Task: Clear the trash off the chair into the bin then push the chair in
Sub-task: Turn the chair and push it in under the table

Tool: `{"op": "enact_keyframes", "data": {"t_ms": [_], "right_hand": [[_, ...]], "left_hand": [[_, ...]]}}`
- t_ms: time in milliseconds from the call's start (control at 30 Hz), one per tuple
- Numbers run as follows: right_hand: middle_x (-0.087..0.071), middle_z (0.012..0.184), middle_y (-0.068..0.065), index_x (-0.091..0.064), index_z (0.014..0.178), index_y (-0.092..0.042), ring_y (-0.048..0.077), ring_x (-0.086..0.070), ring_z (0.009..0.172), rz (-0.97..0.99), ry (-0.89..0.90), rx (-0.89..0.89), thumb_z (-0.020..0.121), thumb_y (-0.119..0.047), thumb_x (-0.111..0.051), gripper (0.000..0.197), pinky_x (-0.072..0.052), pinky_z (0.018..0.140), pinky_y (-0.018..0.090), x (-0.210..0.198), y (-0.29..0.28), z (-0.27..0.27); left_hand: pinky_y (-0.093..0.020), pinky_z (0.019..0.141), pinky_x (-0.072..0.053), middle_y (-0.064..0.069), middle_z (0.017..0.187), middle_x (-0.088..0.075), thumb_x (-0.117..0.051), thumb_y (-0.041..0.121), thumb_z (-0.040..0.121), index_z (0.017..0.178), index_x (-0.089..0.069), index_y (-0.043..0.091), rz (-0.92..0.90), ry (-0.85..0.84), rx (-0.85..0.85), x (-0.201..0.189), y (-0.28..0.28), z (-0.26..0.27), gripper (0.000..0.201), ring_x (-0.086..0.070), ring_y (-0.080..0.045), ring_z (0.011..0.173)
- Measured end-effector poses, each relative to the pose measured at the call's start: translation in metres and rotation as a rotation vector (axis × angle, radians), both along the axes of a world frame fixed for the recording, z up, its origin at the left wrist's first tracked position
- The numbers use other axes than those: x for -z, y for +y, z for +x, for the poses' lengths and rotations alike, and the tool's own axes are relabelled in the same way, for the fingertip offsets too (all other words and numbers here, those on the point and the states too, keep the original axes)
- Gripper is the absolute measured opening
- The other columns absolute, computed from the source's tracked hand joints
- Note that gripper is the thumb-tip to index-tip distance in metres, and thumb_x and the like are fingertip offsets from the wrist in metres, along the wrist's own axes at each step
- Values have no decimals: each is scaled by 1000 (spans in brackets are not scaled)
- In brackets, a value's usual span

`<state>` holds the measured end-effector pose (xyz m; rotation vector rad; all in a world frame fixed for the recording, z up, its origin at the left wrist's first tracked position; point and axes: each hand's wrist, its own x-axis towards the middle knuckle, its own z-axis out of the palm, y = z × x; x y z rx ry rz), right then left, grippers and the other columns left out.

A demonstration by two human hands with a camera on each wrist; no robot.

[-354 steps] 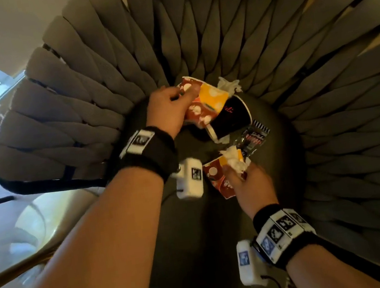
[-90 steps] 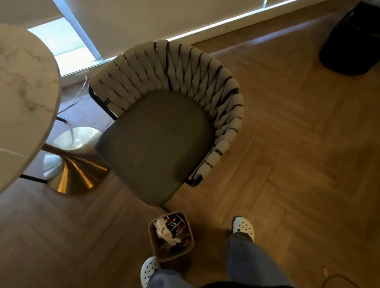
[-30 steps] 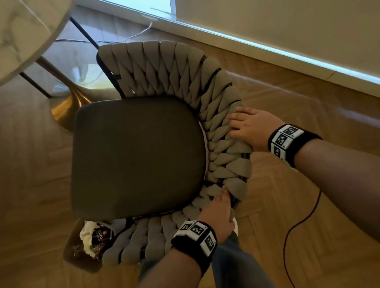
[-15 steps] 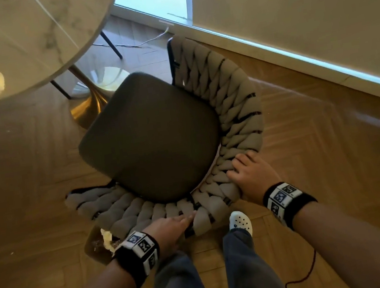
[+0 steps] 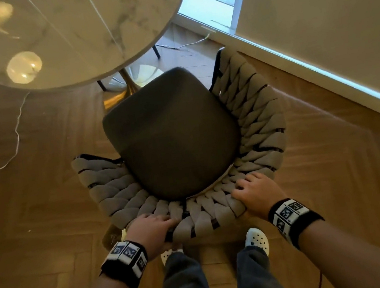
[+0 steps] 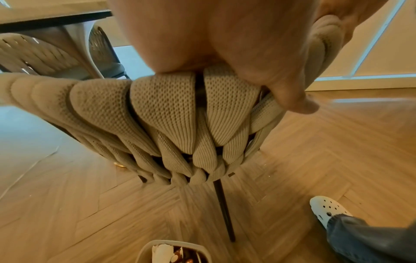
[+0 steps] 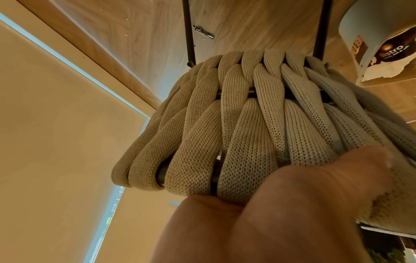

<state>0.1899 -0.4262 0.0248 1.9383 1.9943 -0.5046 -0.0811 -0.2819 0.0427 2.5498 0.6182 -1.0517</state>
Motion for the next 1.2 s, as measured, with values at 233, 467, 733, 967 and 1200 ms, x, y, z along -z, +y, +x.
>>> {"op": "enact_keyframes", "data": {"t_ms": [233, 467, 733, 967, 1200], "right_hand": [[-64, 118, 7, -61, 118, -26, 31, -59, 109, 10, -28, 9, 92, -30, -50, 29, -42, 98, 45, -1, 46, 4], [-66, 113, 4, -62, 115, -30, 29, -61, 101, 36, -54, 9, 88, -43, -53, 31, -45, 90, 43, -2, 101, 19], [-64, 116, -1, -60, 115, -38, 24, -60, 104, 6, -100, -10, 84, -53, -63, 35, -44, 93, 41, 0, 131, 47], [-58, 122, -2, -56, 120, -36, 24, -55, 110, -36, -89, -29, 79, -67, -57, 51, -40, 97, 40, -1, 149, 58], [-54, 133, 1, -52, 128, -30, 26, -48, 123, -101, -63, 52, 76, -72, -56, 67, -30, 109, 43, -9, 146, 50]], "left_hand": [[-37, 108, -39, 6, 148, -52, -51, 61, 93, 151, -25, 45, 39, -23, 56, 6, 53, 5, 66, -53, -19, 131], [-36, 102, -39, 5, 138, -59, -49, 66, 92, 153, -19, 51, 87, -44, 69, 5, 104, 21, 70, -57, -18, 122], [-35, 97, -40, 2, 140, -57, -45, 65, 94, 155, -15, 49, 61, -64, 57, 4, 120, 43, 70, -57, -19, 121], [-34, 89, -48, 1, 135, -61, -46, 71, 91, 154, -17, 51, 25, -65, 42, 14, 136, 53, 73, -62, -20, 113], [-38, 99, -46, 2, 132, -61, -60, 70, 84, 151, -32, 44, -53, -47, -87, 11, 135, 49, 78, -57, -19, 119]]}}
